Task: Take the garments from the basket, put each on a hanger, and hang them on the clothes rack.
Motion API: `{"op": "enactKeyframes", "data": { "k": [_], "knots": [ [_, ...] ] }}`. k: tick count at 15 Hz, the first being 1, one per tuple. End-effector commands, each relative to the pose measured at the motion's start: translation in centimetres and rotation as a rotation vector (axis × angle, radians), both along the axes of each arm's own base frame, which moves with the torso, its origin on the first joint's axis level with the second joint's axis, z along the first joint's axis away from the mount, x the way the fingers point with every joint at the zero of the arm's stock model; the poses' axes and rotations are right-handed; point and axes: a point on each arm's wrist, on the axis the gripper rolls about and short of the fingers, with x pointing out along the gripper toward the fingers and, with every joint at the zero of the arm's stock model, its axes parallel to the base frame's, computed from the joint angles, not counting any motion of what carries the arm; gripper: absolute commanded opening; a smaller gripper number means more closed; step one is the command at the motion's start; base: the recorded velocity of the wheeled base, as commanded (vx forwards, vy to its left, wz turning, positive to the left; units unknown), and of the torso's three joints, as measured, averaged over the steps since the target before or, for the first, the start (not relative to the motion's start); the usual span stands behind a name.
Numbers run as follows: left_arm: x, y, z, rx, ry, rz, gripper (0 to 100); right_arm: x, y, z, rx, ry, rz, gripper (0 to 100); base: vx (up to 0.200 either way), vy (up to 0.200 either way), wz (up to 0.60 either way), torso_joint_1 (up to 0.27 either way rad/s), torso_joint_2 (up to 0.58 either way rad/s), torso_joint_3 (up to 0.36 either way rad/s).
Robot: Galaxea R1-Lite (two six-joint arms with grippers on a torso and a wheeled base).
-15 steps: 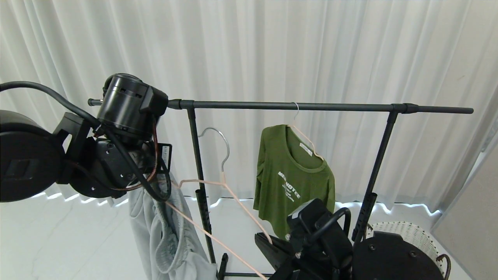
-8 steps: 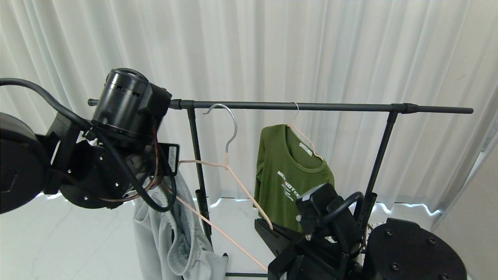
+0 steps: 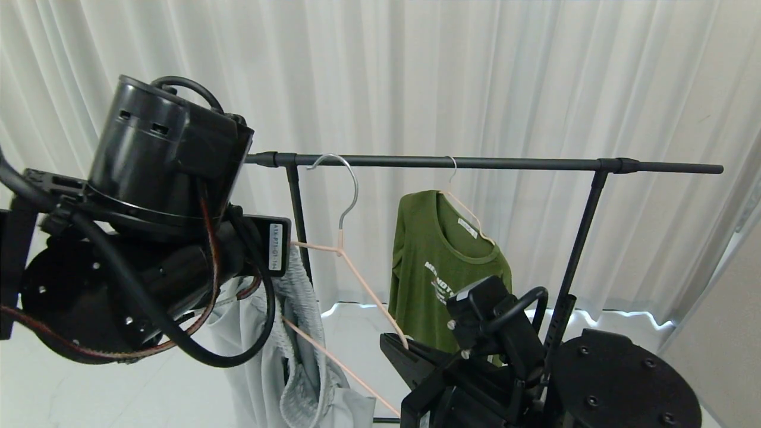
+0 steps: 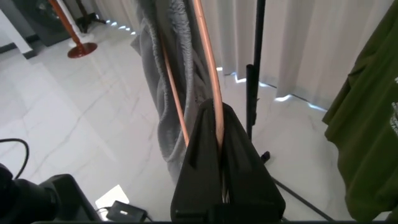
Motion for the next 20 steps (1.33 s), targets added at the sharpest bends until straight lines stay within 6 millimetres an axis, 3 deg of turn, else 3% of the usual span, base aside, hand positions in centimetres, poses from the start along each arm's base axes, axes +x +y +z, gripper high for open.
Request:
{"op": "enactKeyframes", "data": {
  "k": [1,7,11,20],
  "knots": [
    [-1.2,-0.7,0.5,-0.038,-0.015,-0.048,0,0.1,0.1,-0.3,0.006,0.022,0.0,0,0.0,0.0,0.0,0.0,0.0,0.0],
    [-3.8,-3.0,0.7,-0.099,-0.017,-0.173,0,0.1,0.3,-0.4,0.026,0.056,0.005,0,0.0,0.0,0.0,0.0,0.0,0.0],
    [-5.6,-3.5,1.2,-0.14,-0.023,-0.238,0,0.7,0.3,0.1,0.062,0.067,-0.016,0,0.0,0.0,0.0,0.0,0.0,0.0],
    [-6.2,-2.9,0.2,-0.131,-0.011,-0.235,0,1.8,-0.4,2.4,0.138,0.031,-0.053,0,0.0,0.0,0.0,0.0,0.0,0.0]
  ]
}}
